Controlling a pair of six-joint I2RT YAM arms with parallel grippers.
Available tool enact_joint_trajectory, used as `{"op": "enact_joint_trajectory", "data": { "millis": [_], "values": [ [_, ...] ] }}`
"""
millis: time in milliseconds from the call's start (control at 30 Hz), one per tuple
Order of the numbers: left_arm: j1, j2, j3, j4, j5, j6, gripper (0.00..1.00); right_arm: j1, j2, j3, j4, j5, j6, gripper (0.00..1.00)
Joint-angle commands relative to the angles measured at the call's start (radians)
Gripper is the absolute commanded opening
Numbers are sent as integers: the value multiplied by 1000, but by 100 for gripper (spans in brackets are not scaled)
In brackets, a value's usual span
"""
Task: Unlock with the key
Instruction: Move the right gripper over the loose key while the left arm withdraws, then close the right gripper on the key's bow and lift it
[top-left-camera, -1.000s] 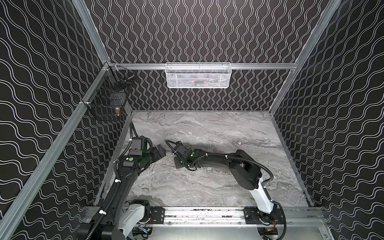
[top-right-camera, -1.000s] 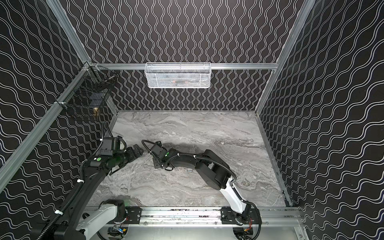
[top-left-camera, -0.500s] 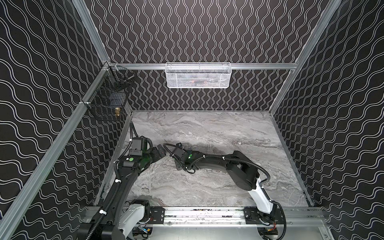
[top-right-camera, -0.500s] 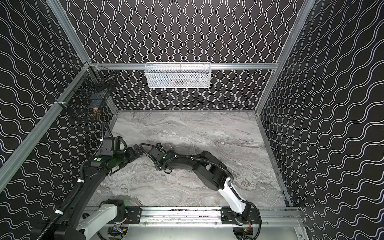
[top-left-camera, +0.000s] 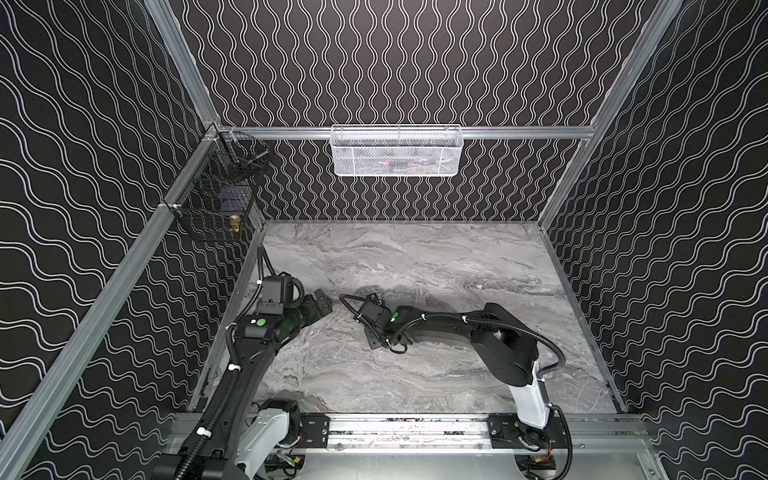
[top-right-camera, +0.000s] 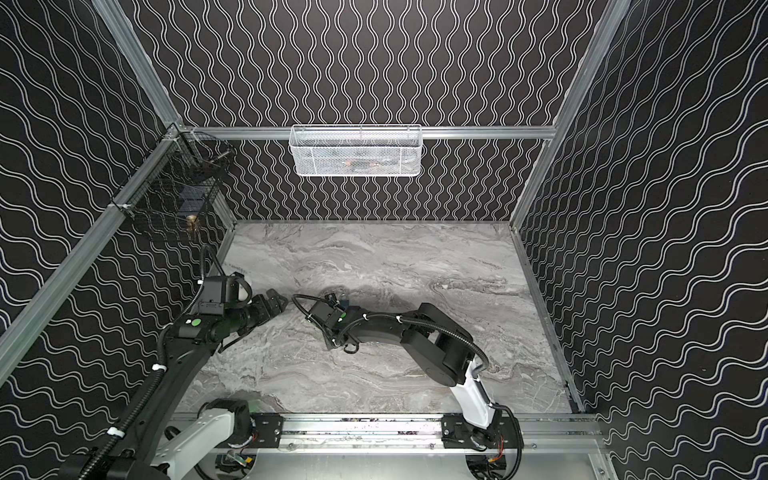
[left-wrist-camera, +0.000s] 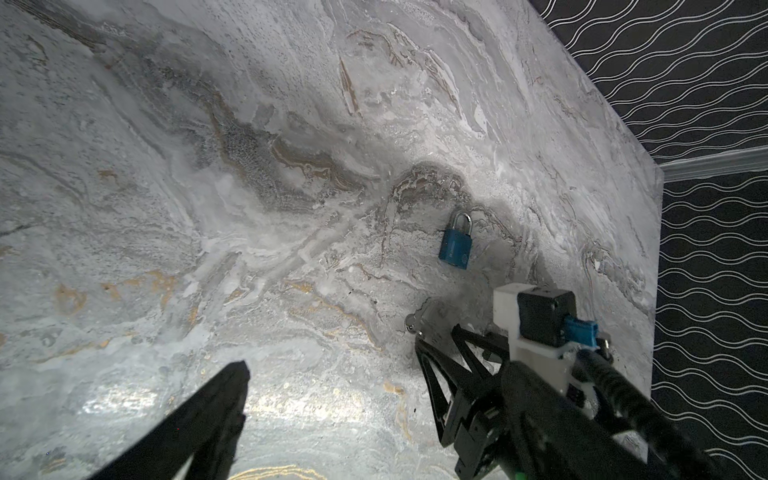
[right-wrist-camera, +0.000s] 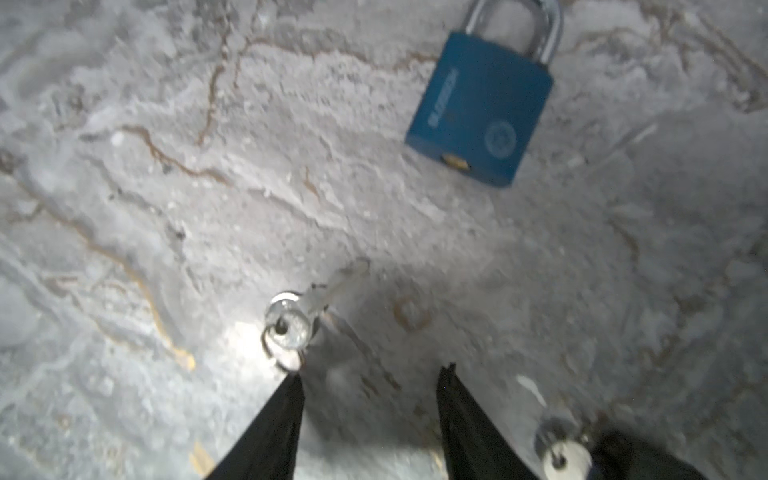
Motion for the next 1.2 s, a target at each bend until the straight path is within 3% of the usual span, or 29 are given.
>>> {"op": "enact_joint_trajectory", "data": {
  "millis": [0, 233, 567, 1167],
  "values": [
    [1, -7, 3, 3, 16, -9, 98, -10, -26, -9, 3, -67, 7, 53],
    [1, -19, 17, -15, -6, -6, 99, -9, -7, 39, 50, -116, 31, 51],
    [1, -2, 44, -19, -1, 11, 99, -11, 50, 102, 35, -99, 5, 43],
    [1, 23, 23, 13, 13, 2, 98, -11, 53, 94, 6, -91, -41, 11]
  ]
}}
